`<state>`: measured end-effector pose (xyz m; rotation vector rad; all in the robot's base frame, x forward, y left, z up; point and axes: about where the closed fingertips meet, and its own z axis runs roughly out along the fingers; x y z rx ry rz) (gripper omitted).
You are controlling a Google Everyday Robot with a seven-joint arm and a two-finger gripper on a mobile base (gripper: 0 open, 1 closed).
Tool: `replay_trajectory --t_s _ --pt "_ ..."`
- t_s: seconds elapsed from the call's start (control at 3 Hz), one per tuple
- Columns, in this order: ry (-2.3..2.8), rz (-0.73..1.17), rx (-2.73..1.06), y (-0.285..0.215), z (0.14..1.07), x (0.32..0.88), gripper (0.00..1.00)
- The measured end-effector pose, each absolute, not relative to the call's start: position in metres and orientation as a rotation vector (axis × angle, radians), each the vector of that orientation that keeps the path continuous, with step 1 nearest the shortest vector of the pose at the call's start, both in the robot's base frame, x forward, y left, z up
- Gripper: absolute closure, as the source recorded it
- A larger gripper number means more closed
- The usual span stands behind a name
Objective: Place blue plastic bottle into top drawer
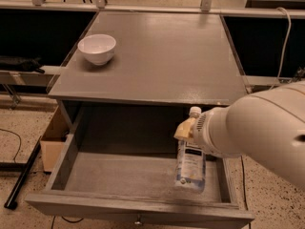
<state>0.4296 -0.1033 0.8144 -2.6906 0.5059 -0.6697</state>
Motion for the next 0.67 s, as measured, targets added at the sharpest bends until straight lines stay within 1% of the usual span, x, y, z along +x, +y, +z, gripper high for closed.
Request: replay_trajectory --t_s 0.33,0.67 --pt "0.43 -0.695 -2.745 -0.0911 0.8106 0.4292 1.0" --pt "0.429 -0.695 -2.745 -0.0909 0.8106 0.4293 1.0"
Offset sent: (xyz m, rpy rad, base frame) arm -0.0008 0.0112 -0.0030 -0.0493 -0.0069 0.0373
